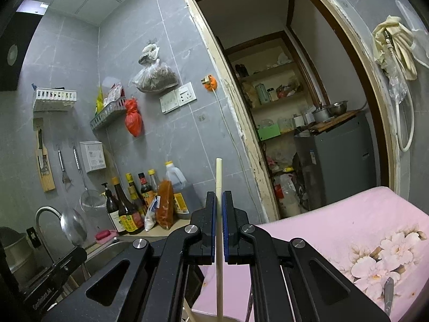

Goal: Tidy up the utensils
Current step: 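Lift and carry the spoons and chopstick over the white caddy with both tools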

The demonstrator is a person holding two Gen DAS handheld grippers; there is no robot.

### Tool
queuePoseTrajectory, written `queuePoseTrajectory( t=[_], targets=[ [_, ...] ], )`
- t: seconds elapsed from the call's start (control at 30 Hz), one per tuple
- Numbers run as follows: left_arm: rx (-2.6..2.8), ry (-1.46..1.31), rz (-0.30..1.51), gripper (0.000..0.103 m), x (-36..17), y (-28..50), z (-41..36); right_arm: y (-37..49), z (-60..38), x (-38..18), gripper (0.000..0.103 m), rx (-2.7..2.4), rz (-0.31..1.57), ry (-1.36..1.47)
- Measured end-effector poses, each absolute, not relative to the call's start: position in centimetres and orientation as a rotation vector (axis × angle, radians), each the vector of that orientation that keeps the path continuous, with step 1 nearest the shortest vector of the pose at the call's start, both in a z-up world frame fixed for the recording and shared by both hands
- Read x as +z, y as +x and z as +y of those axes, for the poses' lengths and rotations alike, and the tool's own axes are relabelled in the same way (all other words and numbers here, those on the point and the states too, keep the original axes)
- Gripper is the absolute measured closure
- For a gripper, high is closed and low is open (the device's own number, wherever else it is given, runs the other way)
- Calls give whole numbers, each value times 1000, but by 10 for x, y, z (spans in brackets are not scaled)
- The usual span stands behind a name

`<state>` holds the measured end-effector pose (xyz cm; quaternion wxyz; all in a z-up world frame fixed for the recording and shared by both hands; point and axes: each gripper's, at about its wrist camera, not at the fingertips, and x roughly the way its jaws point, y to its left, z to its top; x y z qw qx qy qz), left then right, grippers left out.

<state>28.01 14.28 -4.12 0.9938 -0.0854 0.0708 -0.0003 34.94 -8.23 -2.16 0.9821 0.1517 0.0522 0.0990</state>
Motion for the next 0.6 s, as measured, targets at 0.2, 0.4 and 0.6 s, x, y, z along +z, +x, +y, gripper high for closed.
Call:
queuePoseTrajectory(
  t=[0.2,0.4,0.6],
  targets=[
    [-1,-203,112,100,-38,277,142,347,-81,-27,99,196,122,301],
    [-8,-217,81,100,-39,283,133,346,-80,-28,99,205,108,304],
    [-8,-184,123,100,-61,287,121,344,-80,-31,99,221,86,296]
  ],
)
